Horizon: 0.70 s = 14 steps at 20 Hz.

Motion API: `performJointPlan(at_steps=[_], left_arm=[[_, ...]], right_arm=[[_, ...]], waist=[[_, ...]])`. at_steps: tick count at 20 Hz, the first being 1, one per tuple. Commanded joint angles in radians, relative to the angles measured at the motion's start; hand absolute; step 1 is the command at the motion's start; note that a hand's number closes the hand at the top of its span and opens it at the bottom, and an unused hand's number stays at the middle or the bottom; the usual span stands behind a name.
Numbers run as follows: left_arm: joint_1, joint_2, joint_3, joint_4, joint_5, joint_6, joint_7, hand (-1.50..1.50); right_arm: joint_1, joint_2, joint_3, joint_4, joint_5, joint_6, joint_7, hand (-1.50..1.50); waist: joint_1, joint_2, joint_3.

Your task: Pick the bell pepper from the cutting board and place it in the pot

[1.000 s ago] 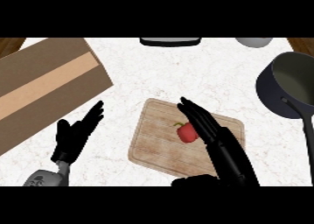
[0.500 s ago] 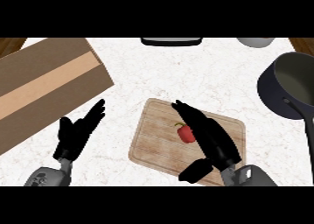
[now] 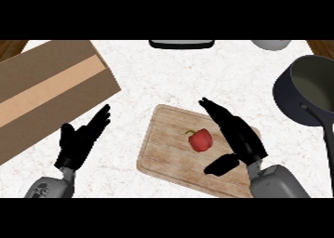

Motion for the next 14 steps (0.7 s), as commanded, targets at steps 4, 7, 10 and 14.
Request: performJointPlan(at_steps=[4, 7, 10, 14], left_arm=[[0.007, -0.041, -0.005, -0.025, -0.047, 0.018, 0.039, 0.0], [-0.001, -0.01, 0.045, 0.009, -0.003, -0.032, 0.01, 0.0], [0.015, -0.029, 0.018, -0.039, -0.035, -0.019, 0.036, 0.0], [0.033, -0.009, 0.044, -0.084, -0.016, -0.05, 0.06, 0.0]], right_arm=[[0.075, 0.039, -0.042, 0.06, -0.062, 0.041, -0.172, -1.5], [0.1, 0.038, -0.092, 0.112, -0.144, 0.058, -0.304, -1.5], [0.008, 0.041, -0.171, 0.164, -0.229, 0.153, -0.326, -1.5], [-0.018, 0.129, -0.164, 0.318, -0.207, 0.124, -0.347, -1.5]], waist=[[-0.002, -0.001, 0.0], [-0.003, 0.001, 0.0], [0.002, 0.001, 0.0], [0.008, 0.0, 0.0]])
